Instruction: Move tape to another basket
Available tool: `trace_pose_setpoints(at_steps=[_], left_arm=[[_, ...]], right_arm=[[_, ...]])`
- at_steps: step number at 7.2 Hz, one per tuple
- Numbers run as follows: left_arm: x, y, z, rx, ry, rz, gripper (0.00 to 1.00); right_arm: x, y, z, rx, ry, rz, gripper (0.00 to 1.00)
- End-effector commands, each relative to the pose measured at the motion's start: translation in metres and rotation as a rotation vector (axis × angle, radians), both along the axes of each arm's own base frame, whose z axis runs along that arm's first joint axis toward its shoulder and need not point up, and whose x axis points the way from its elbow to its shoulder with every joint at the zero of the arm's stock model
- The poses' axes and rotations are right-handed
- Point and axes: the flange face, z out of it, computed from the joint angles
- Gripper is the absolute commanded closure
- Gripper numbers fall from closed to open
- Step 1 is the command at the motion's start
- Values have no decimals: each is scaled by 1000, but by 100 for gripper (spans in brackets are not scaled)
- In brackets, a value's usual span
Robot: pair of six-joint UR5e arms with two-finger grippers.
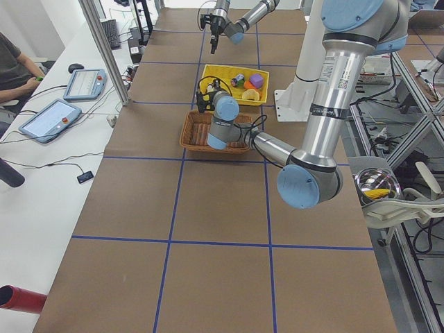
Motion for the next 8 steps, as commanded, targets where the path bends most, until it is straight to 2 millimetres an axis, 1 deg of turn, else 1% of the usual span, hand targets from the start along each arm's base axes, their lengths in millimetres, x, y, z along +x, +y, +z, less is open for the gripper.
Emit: trace_pose_setpoints(at_steps=[1,2,3,4,5,6,7,8], left_arm=[[-6,-15,-3,-15,-184,-60,100],[-15,-17,-16,-70,-241,-76,100],[-21,-18,-31,-127,-306,-98,100],[-19,-16,-40,-151,-415,-114,100],[-19,-9,-54,-209,-566,-117,100],[-14,5,-75,-199,-689,-91,100],[5,7,-84,-202,-765,-71,100],[50,29,-71,-197,-857,-28,100]], right_arm=[[70,-22,73,124,224,93,0],[99,-21,109,116,293,135,0],[115,-32,129,120,393,159,0],[127,-43,142,132,486,166,0],[147,-53,159,150,581,174,0],[167,-60,173,195,663,152,0],[192,-71,184,200,737,124,0],[202,-78,197,222,812,82,0]])
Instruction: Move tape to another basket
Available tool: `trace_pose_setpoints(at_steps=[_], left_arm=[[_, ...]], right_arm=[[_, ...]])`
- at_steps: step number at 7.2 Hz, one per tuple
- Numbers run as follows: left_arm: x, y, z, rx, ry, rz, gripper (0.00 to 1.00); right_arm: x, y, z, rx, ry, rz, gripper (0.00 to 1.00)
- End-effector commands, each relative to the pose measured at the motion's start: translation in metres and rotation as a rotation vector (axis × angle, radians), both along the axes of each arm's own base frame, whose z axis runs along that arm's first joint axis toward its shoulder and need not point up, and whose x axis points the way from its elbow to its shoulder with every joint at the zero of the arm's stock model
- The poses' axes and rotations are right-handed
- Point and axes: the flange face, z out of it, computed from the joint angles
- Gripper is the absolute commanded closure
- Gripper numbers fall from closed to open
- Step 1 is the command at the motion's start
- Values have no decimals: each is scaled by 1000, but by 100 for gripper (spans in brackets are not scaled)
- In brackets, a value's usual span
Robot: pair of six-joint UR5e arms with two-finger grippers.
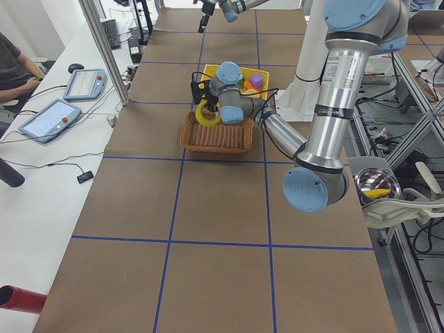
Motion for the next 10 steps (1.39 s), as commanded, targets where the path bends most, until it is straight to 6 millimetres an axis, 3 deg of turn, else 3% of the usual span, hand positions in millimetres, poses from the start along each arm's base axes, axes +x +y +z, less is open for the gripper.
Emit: trace_pose_setpoints(at_steps=[1,3,5,10], left_arm=[[62,17,9,4,-173,101,100],[95,-4,37,-12,-223,136,100],[123,-23,31,-13,-228,140,100],[139,-34,57,-19,-238,141,100]], right_arm=[[29,-14,26,-22,157,-73,0],[36,-17,38,-12,221,-118,0],[20,-15,43,-42,236,-146,0],[6,-12,42,-95,248,-178,0]])
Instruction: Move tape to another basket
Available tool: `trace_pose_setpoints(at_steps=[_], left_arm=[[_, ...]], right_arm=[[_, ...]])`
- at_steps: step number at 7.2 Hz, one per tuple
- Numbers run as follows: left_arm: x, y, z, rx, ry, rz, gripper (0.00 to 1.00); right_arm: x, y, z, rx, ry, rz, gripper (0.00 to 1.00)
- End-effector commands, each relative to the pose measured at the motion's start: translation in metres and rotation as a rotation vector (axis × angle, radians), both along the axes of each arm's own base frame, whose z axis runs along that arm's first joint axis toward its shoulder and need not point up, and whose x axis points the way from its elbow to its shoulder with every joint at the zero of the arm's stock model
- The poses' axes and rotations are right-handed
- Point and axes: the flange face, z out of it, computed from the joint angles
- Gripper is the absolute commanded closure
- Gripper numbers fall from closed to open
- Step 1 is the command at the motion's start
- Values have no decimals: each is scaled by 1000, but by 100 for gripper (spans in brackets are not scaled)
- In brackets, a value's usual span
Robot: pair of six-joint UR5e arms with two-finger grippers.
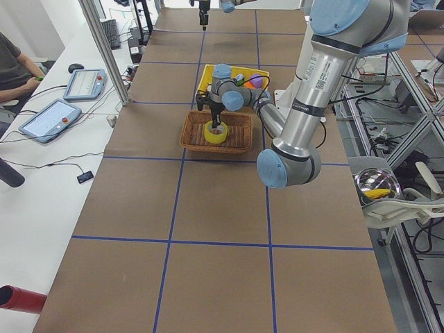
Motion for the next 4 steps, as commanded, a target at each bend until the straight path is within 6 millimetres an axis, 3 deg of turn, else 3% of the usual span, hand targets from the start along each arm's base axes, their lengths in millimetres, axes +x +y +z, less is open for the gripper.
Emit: trace_pose_setpoints(at_steps=[1,3,4], left_arm=[[8,-5,14,-4,-5,1,100],[9,-5,14,-5,-7,1,64],[7,-4,9,2,3,3,53]], right_arm=[[-3,0,0,-1,1,-5,0],[-4,-1,-6,4,-8,-8,0],[-3,0,-7,5,-10,-7,0]])
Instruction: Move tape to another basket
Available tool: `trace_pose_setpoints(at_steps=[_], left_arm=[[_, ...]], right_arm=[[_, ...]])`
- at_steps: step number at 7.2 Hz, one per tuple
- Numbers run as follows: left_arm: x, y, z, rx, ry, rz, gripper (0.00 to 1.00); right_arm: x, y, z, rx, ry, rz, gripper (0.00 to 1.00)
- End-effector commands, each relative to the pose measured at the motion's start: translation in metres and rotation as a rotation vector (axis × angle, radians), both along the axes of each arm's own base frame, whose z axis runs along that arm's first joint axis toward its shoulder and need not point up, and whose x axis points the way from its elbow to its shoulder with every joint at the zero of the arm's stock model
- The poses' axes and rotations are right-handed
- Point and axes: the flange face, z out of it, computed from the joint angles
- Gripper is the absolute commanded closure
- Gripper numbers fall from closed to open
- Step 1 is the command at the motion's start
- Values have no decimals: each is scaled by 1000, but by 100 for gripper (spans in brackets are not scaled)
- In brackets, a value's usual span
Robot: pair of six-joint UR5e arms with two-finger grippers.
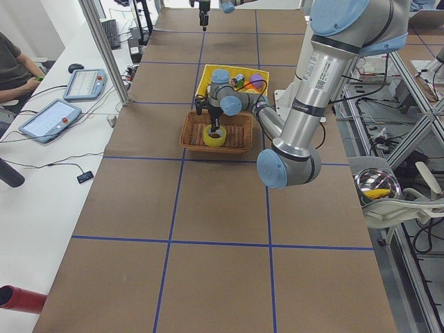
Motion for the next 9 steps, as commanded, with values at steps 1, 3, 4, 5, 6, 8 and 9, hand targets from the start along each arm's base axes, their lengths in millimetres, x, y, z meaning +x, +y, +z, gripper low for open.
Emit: trace_pose_setpoints(at_steps=[1,3,4,5,6,8,9], left_arm=[[-7,4,-16,20,29,0,39],[-56,5,-57,57,109,9,7],[-95,16,-50,106,75,63,6],[-141,18,-35,187,27,109,6],[-183,10,-8,222,3,169,5],[-265,-15,57,294,-49,298,3],[-320,-42,105,324,-77,356,3]], right_arm=[[0,0,-2,2,-4,-1,0],[2,0,-2,1,-5,1,0],[5,0,-1,-1,-4,6,0],[12,-1,3,-37,5,17,0],[16,-3,4,-58,10,22,0],[29,-4,9,-75,14,41,0],[45,-5,15,-83,36,26,0]])
